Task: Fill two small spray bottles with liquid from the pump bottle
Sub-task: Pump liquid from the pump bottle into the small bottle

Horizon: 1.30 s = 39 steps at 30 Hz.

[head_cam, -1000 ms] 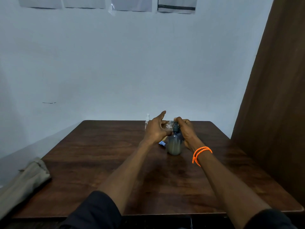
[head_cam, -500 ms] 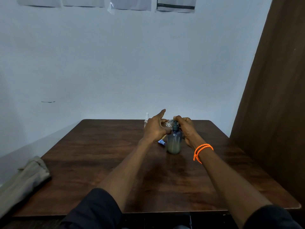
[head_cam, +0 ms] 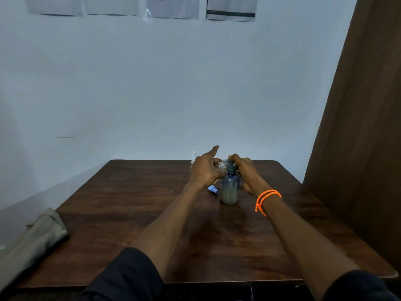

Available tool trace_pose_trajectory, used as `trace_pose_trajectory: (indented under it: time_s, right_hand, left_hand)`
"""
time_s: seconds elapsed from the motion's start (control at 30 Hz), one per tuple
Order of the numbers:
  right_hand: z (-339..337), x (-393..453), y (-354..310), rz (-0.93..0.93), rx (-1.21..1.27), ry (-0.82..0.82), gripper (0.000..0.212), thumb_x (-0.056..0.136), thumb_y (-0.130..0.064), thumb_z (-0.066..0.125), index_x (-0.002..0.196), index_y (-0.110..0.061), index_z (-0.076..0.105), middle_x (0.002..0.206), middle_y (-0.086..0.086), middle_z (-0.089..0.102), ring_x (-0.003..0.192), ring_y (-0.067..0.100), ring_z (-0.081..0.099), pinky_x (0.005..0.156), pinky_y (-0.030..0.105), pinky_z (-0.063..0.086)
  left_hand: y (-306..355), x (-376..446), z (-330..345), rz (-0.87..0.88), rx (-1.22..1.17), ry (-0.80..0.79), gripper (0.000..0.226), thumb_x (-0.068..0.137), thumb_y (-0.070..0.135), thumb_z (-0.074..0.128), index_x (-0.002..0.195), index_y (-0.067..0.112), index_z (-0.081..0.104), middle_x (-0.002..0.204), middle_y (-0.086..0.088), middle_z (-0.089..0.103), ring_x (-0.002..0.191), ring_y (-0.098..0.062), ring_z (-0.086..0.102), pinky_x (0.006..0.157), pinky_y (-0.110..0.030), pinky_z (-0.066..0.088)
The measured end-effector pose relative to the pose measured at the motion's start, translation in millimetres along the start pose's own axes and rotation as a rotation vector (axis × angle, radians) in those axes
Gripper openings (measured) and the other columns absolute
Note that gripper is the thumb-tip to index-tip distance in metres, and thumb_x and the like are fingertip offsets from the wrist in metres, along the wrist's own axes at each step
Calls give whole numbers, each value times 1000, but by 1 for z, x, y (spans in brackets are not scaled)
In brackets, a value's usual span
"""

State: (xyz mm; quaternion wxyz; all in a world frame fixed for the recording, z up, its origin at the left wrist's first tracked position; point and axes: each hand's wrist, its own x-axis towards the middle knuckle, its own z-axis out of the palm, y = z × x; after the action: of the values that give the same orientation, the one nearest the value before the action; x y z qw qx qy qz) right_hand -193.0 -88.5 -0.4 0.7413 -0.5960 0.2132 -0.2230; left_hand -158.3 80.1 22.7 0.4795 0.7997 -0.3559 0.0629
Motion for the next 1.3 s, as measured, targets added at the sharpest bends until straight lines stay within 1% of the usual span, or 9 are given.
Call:
trace_pose_trajectory:
  time_s: [0.13, 0.3, 0.47, 0.57, 0.67, 0.87, 1.03, 1.2, 1.3]
  right_hand:
    - [-2, -2, 3, 14, 41, -46, 38, 84, -31, 85, 102, 0, 71, 92, 21, 70, 73, 29, 69, 64, 35, 61]
    - [-4, -7, 6, 36, -2, -57, 27, 89, -32, 81, 93, -6, 73, 81, 14, 74, 63, 24, 71, 67, 34, 59]
    - [-2, -7, -6, 43, 39, -40, 54, 77, -33, 89, 115, -7, 60, 99, 17, 67, 81, 28, 69, 57, 38, 61]
    - [1, -1, 2, 6, 64, -43, 39, 86, -27, 85, 107, 2, 68, 96, 24, 68, 68, 29, 69, 58, 35, 60]
    - [4, -3, 7, -28, 56, -42, 39, 82, -27, 86, 98, 6, 72, 98, 29, 68, 66, 32, 69, 62, 35, 60]
    - [-1, -9, -4, -19, 10, -14, 36, 86, -26, 85, 101, -4, 61, 94, 21, 66, 64, 25, 69, 54, 34, 60]
    - [0, -4, 3, 15, 62, -31, 38, 83, -29, 86, 101, 0, 70, 98, 26, 70, 77, 33, 69, 76, 48, 62]
    - [0, -7, 6, -8, 31, -4, 28, 88, -27, 82, 95, -3, 71, 93, 22, 70, 64, 26, 69, 57, 31, 59]
    - [2, -10, -4, 20, 57, 9, 48, 77, -27, 89, 107, -5, 60, 98, 22, 68, 66, 26, 70, 54, 34, 59]
  left_hand:
    - [-4, 3, 0, -12, -10, -4, 106, 64, 17, 88, 157, 27, 38, 126, -5, 73, 102, -13, 72, 93, -35, 59]
    - [-10, 1, 6, -17, -65, -12, 106, 60, 23, 83, 156, 27, 39, 121, 0, 76, 107, -6, 71, 94, -39, 59]
    - [-7, 2, 5, -22, -85, 1, 106, 63, 17, 87, 157, 26, 39, 124, -3, 74, 106, -8, 71, 95, -36, 59]
    - [-10, 4, 3, -19, -78, 0, 105, 65, 14, 86, 157, 26, 39, 125, -3, 74, 103, -10, 72, 93, -32, 58]
    - [-12, 2, 3, -22, -65, -1, 105, 64, 16, 85, 157, 28, 39, 124, -1, 74, 97, -12, 73, 86, -30, 59]
    - [-8, 3, 5, -6, -59, 4, 104, 64, 15, 85, 156, 27, 40, 123, -4, 75, 101, -10, 72, 92, -37, 59]
    - [-11, 7, 5, -9, -55, -8, 106, 63, 16, 87, 157, 28, 39, 124, -5, 74, 102, -10, 71, 93, -36, 59]
    - [-13, 5, 6, -9, -53, -13, 107, 63, 17, 88, 157, 28, 39, 125, -6, 74, 104, -11, 70, 93, -35, 58]
    - [-10, 4, 5, -11, -70, -9, 106, 63, 15, 87, 157, 25, 39, 125, -7, 74, 104, -11, 70, 94, -35, 58]
